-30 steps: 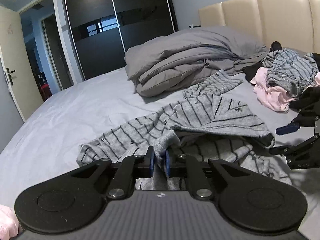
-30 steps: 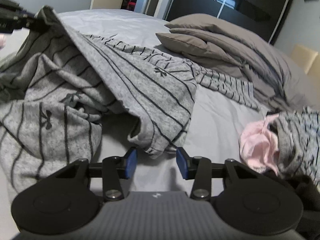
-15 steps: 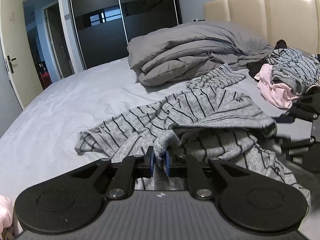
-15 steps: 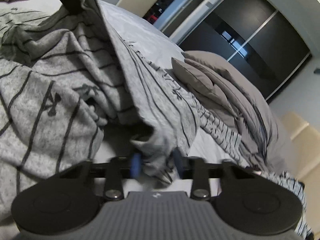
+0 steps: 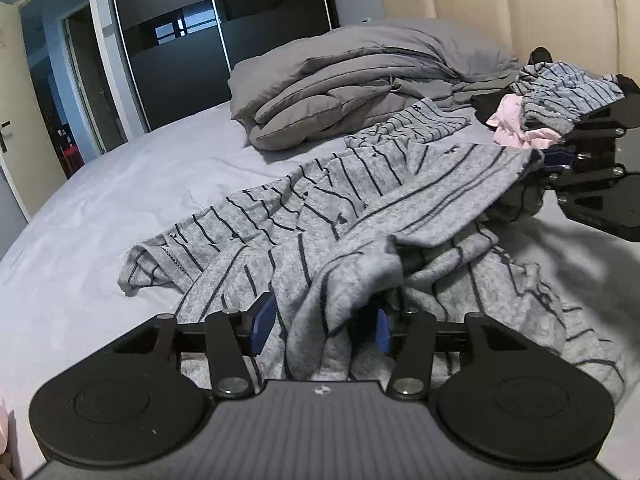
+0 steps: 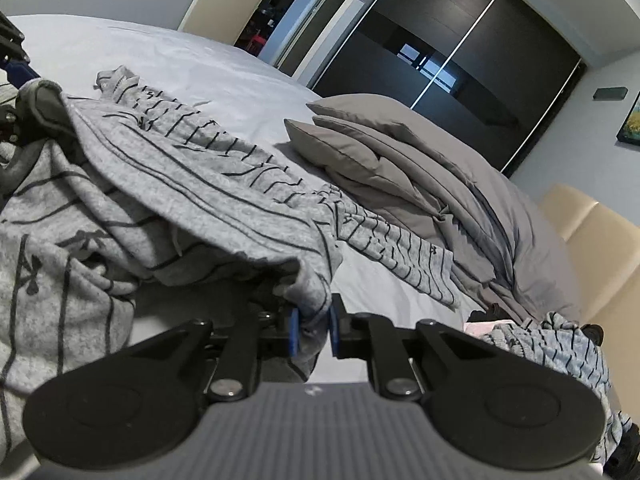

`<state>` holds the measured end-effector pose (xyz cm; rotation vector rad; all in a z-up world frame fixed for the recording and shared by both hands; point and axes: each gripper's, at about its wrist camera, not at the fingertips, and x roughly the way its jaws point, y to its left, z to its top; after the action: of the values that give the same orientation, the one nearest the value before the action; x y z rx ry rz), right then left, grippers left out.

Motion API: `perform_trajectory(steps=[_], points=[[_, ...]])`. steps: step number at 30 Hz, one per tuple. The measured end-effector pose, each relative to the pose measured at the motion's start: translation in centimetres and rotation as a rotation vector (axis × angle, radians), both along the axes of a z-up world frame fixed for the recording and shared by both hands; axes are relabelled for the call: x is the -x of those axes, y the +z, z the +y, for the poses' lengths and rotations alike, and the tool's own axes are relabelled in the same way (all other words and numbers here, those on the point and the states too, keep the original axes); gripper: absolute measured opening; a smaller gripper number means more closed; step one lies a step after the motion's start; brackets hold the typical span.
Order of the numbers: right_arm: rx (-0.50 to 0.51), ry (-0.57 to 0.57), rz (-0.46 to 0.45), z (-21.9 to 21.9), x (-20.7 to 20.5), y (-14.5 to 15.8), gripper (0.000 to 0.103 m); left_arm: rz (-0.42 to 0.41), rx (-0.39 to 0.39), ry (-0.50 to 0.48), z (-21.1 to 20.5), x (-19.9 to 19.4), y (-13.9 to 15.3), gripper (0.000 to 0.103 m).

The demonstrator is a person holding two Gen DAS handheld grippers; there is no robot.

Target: Fold clothes

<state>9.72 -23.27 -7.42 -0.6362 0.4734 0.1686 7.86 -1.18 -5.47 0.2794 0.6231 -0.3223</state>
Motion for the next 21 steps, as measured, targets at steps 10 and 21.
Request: perform_trajectory(steps=[10,21], points=[[-0.052,-0.041,-0.092,0.0,0.6,4.1,0.012,-0.090,0.035,0.031,1.0,0.6,3.4,0.005],[-0.227,-0.069,-0.422,0.6,5.2,19.6,0.010,-0.368,0.121,0.046,4.0,6.6,18.8,0.004]])
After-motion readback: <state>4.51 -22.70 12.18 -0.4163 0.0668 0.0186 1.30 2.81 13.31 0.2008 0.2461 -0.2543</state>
